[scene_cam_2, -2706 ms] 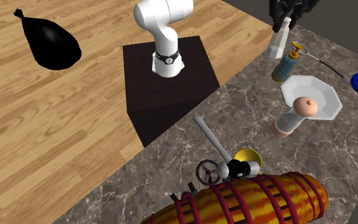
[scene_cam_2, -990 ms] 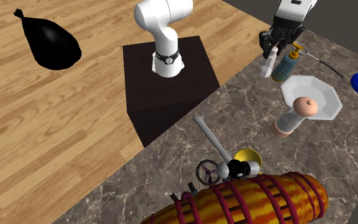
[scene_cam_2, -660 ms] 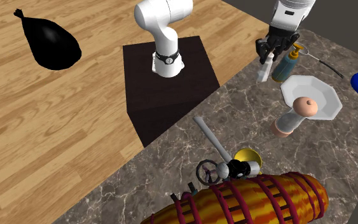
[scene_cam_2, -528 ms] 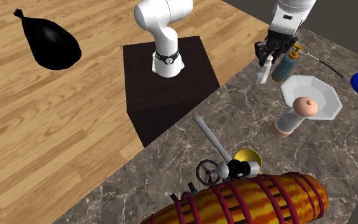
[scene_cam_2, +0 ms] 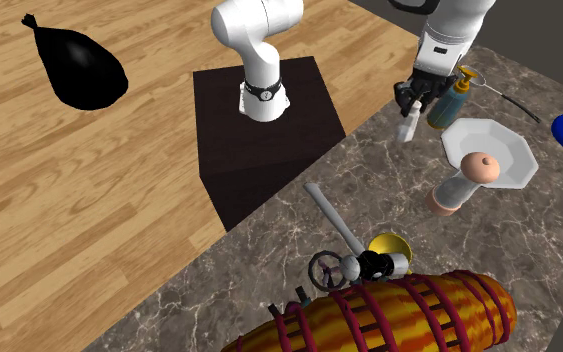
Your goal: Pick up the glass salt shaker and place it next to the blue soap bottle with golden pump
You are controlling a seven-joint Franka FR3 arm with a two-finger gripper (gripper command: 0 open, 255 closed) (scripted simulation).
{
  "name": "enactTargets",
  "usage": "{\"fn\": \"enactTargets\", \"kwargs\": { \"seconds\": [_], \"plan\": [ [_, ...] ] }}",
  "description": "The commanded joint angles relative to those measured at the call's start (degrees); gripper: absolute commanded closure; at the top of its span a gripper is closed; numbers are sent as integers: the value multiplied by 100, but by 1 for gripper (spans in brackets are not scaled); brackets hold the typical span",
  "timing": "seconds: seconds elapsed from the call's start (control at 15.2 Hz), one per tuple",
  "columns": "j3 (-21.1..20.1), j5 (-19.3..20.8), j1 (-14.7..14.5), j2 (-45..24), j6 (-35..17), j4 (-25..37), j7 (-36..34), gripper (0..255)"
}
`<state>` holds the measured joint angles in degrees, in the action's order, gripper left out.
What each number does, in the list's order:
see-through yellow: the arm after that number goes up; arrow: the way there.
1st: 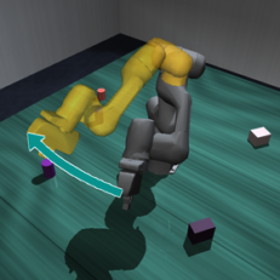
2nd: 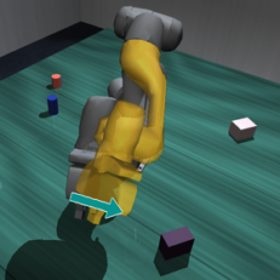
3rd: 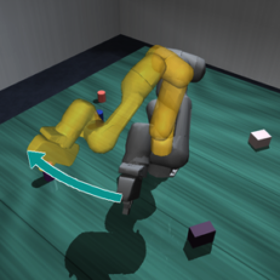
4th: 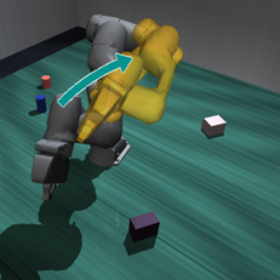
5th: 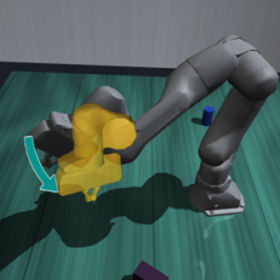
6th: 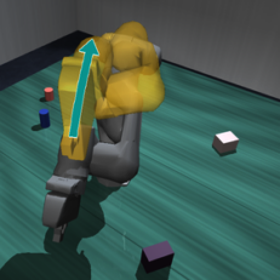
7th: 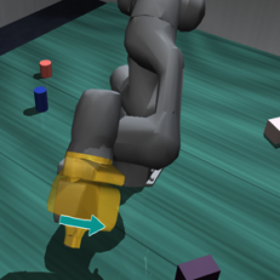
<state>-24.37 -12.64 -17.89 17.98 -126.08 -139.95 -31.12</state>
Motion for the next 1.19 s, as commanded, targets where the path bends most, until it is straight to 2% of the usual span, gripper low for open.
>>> {"fn": "enactTargets", "kwargs": {
  "seconds": [0.0,0.33,0.79,0.86,1.12],
  "plan": [
    [-23,-1,0,-67,-182,-113,3,255],
    [-95,29,13,-312,-632,-325,-21,255],
    [-94,29,13,-312,-632,-325,-21,255],
    [-94,29,13,-312,-632,-324,-21,0],
    [-94,29,13,-312,-632,-324,-21,0]
  ]
}}
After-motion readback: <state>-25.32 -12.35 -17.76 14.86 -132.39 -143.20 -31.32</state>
